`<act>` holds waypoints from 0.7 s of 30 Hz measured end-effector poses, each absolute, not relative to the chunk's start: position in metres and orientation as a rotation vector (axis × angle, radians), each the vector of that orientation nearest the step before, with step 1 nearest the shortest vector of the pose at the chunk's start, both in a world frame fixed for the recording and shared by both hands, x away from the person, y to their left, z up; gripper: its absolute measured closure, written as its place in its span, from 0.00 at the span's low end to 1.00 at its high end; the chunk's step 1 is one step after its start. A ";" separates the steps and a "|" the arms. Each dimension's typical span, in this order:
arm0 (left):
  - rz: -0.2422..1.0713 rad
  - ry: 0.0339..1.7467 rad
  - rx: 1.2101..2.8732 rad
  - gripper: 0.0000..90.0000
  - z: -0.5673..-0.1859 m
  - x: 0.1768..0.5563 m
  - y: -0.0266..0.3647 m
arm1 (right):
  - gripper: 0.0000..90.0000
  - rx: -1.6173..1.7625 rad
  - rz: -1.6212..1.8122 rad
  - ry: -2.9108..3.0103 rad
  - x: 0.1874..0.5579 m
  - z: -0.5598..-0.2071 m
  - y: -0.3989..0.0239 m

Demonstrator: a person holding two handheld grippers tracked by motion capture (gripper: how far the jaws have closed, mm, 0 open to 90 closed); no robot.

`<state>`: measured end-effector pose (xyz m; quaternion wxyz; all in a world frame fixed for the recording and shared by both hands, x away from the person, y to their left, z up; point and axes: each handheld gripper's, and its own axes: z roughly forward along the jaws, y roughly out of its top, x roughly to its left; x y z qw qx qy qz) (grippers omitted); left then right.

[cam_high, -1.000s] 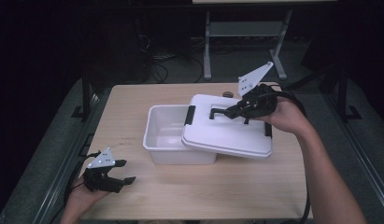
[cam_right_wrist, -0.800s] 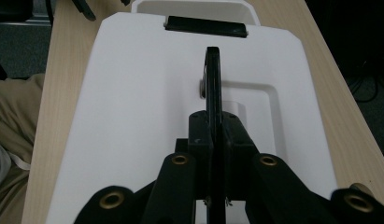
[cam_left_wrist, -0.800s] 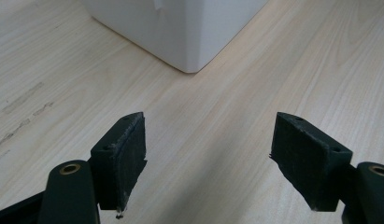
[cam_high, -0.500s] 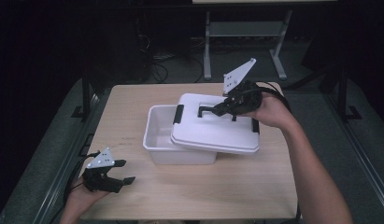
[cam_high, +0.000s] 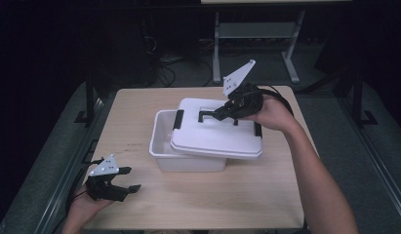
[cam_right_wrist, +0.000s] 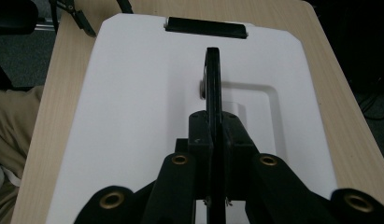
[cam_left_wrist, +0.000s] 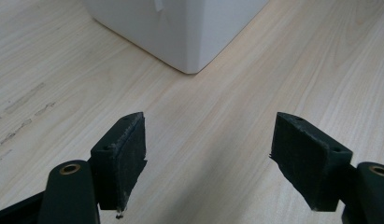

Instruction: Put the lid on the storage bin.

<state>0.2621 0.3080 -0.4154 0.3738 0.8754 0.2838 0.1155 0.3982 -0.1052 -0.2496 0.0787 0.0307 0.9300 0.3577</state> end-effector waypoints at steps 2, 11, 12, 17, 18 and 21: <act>0.296 0.728 2.239 0.29 -0.415 0.262 0.308 | 0.93 0.080 1.073 2.787 0.400 -0.249 -0.100; 0.298 0.727 2.237 0.29 -0.415 0.261 0.309 | 0.93 0.043 1.083 2.796 0.403 -0.250 -0.083; 0.297 0.727 2.238 0.29 -0.415 0.261 0.309 | 0.93 0.039 1.084 2.800 0.404 -0.250 -0.082; 0.297 0.728 2.238 0.29 -0.415 0.262 0.309 | 0.93 0.025 1.086 2.806 0.407 -0.253 -0.076; 0.296 0.729 2.236 0.29 -0.415 0.262 0.309 | 0.93 0.030 1.089 2.811 0.408 -0.254 -0.075; 0.296 0.729 2.236 0.29 -0.415 0.262 0.310 | 0.93 0.031 1.091 2.816 0.410 -0.255 -0.071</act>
